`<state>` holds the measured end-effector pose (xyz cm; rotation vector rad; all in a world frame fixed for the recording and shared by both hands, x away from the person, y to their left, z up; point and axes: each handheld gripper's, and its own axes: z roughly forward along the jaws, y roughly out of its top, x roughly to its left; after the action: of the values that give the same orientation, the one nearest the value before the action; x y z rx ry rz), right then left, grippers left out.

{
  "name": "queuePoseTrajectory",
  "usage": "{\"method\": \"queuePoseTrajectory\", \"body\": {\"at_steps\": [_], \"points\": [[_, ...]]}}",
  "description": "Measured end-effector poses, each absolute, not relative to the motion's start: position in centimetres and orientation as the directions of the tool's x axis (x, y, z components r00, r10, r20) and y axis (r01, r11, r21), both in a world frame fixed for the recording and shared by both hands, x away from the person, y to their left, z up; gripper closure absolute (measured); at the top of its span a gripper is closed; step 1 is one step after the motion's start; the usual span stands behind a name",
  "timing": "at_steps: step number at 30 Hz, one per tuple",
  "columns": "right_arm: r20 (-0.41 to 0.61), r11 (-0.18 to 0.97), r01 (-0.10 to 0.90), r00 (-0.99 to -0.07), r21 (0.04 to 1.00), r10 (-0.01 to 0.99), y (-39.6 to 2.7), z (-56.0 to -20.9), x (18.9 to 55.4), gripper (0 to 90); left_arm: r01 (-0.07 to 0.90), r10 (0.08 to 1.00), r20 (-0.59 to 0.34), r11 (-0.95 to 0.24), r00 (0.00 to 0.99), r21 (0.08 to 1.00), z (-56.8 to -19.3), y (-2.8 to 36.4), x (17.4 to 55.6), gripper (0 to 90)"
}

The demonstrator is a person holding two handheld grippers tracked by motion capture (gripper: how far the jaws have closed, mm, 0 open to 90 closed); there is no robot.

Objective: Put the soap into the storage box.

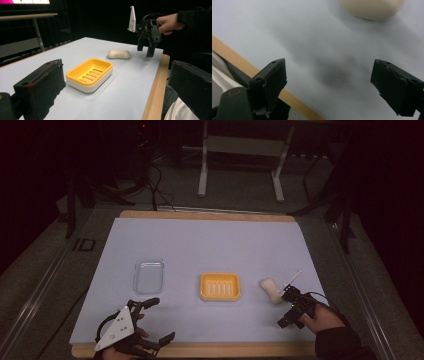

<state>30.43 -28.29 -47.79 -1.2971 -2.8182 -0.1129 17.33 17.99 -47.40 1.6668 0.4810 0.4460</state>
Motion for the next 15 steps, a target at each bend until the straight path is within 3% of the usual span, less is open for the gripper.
{"method": "queuePoseTrajectory", "body": {"at_steps": [15], "points": [[0.005, 0.627, 0.764, -0.635, 0.149, 0.772, -28.5, -48.4, 31.8, 12.6, 0.063, 0.544, 0.018, -0.13, 0.839, 0.99, -47.4, 18.0, 17.4, 0.8]]}}
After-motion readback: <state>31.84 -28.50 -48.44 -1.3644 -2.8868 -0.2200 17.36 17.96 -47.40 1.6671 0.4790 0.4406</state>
